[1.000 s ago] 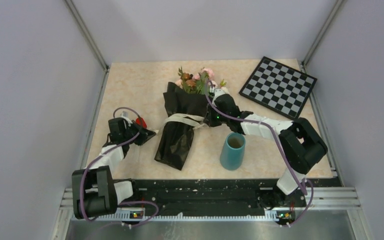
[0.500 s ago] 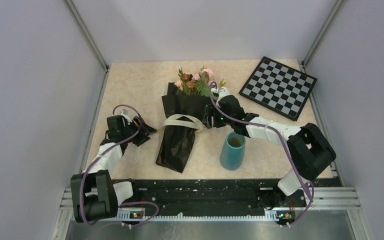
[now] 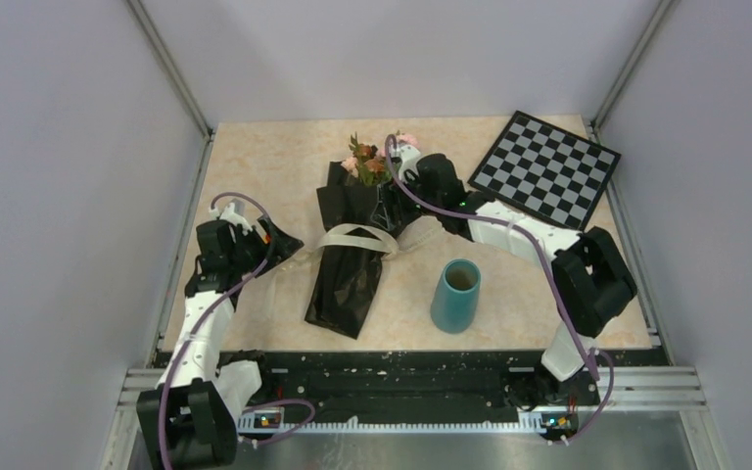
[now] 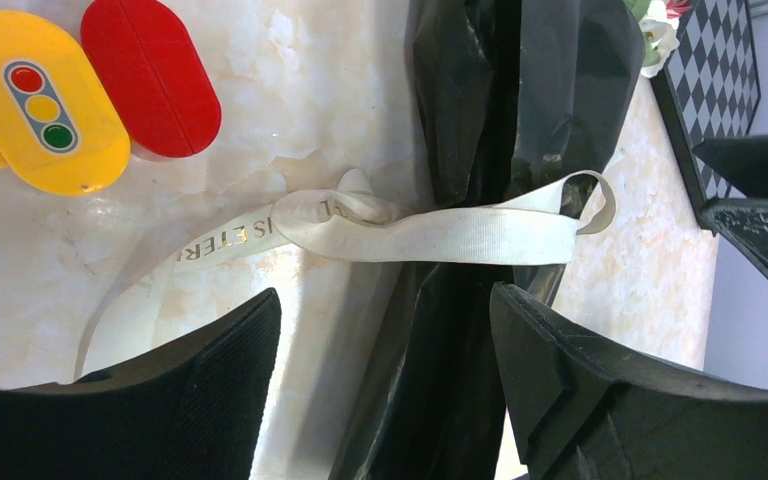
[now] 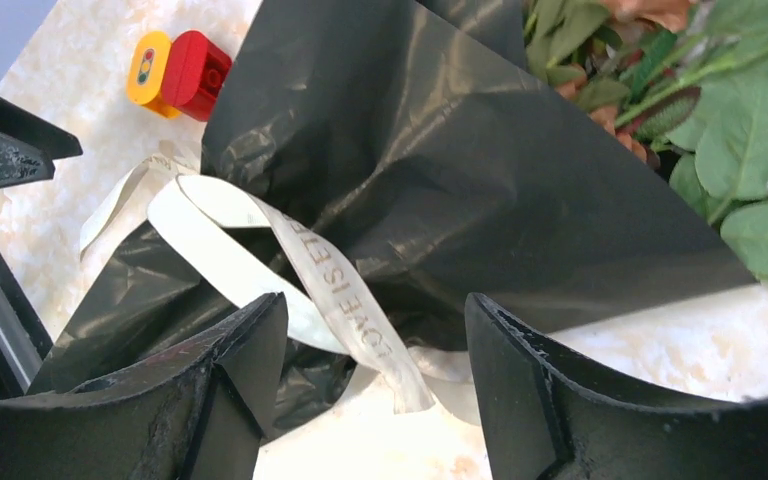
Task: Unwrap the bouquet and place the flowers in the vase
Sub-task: Untie the ribbon from the wrapping paper.
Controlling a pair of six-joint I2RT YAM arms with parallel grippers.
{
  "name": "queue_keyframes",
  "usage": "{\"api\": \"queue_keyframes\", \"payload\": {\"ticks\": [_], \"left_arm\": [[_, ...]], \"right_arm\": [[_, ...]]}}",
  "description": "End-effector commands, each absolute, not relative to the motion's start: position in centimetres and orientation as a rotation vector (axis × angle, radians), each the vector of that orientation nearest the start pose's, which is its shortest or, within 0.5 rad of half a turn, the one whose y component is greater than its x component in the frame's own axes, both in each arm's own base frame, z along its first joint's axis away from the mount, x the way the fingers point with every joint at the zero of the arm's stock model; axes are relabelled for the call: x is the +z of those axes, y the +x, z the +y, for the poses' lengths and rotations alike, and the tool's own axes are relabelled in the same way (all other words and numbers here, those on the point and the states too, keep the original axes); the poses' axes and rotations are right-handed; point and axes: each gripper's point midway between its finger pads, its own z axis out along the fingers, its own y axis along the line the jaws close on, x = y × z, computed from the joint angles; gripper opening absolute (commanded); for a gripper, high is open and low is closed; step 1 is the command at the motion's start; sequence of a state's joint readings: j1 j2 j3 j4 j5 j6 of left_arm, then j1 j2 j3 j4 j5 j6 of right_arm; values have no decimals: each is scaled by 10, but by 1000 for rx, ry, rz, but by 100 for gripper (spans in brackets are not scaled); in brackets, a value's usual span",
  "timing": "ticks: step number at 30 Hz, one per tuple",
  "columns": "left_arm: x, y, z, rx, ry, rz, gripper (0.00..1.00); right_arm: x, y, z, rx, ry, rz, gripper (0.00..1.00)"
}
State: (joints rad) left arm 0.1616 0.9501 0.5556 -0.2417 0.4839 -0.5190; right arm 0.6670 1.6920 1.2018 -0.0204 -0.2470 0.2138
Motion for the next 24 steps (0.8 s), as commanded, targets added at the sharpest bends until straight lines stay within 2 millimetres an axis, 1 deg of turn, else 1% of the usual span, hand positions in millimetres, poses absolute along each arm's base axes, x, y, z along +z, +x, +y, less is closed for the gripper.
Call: {"api": "queue_keyframes", "payload": {"ticks": [1,6,12,15,20,22,24], "left_arm": [[144,283,-61,-751,-387,2126,80],[151,283,-63,-764,-369,2113,80],[150,284,-61,-755,-383,2116,80],[147,283,-61,-758,-391,2125,79],[142,280,-63,-761,-392,2136,75],[142,279,-63,-760,-382,2134,74],[142,279,-62,-750,-384,2130,74]], "right_arm": [[172,355,368,803,-777,2017,66],[162,354,393,798,-876,2032,61],[145,351,417,789,-948,2053,61],[138,353,426,791,-965,2055,58],[129,359,432,779,-965,2064,47],[132,360,432,777,-962,2058,38],[135,360,430,765,-946,2050,23]]}}
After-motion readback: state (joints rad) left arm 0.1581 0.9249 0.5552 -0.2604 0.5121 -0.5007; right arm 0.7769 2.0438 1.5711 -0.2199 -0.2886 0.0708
